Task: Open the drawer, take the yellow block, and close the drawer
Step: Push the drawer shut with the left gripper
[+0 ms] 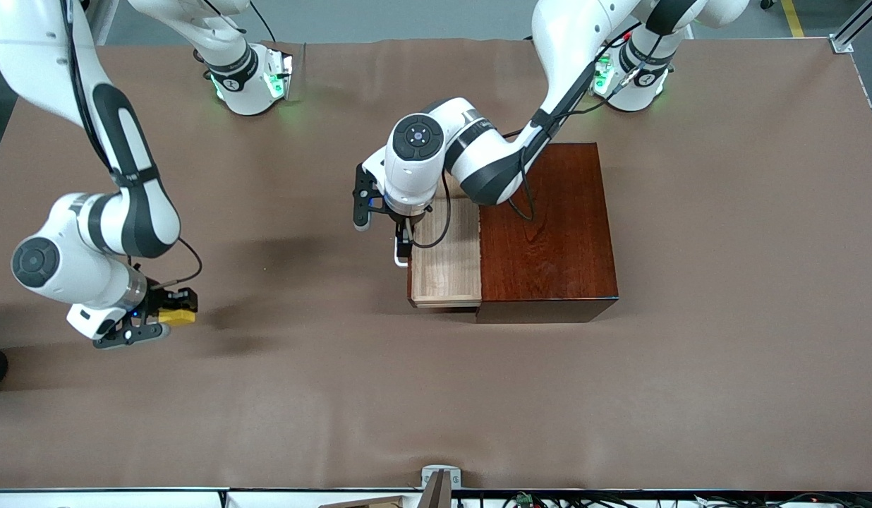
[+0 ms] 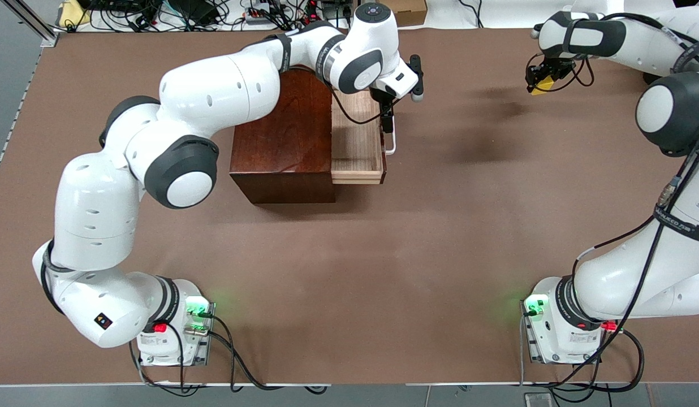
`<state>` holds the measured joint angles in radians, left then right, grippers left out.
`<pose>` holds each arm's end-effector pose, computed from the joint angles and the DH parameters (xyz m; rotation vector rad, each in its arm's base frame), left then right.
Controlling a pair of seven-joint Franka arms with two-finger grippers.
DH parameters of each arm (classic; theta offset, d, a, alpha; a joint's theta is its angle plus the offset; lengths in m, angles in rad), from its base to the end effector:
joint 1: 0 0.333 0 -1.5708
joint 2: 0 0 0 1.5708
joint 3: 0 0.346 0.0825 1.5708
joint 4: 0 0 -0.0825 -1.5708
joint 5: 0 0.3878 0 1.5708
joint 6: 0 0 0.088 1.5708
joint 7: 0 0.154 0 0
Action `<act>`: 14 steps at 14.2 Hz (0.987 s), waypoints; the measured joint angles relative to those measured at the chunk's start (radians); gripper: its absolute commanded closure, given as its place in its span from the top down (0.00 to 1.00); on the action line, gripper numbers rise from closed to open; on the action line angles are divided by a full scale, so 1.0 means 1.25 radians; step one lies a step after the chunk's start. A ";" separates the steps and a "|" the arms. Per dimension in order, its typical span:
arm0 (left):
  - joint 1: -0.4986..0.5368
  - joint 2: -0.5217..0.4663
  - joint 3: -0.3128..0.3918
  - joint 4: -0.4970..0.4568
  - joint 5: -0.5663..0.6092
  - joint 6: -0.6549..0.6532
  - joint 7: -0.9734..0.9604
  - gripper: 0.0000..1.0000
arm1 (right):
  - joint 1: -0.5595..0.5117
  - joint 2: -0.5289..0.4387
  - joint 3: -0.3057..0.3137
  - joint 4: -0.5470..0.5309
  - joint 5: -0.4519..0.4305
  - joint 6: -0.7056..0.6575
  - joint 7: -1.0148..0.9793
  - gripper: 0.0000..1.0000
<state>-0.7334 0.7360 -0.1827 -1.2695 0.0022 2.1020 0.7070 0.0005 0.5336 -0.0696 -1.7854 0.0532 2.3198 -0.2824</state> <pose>0.5027 -0.5998 0.3075 2.1280 -2.1287 0.1428 0.6744 -0.0409 0.2324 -3.1248 -0.2927 -0.0048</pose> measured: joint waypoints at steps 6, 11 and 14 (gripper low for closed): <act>-0.007 0.000 0.002 0.023 0.087 -0.111 -0.031 1.00 | -0.010 0.106 -0.029 0.021 0.000 0.148 0.006 0.00; -0.004 -0.001 0.011 0.025 0.176 -0.265 -0.032 1.00 | -0.008 0.116 -0.026 0.024 0.000 0.151 0.045 0.14; -0.003 -0.008 0.019 0.025 0.207 -0.315 -0.032 1.00 | -0.007 0.124 -0.025 0.024 0.000 0.150 0.061 0.26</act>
<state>-0.7369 0.7265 -0.1586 -1.2378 0.2612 1.7087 0.6671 -0.0085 0.6892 -0.1006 -1.7559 0.0538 2.5079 -0.2055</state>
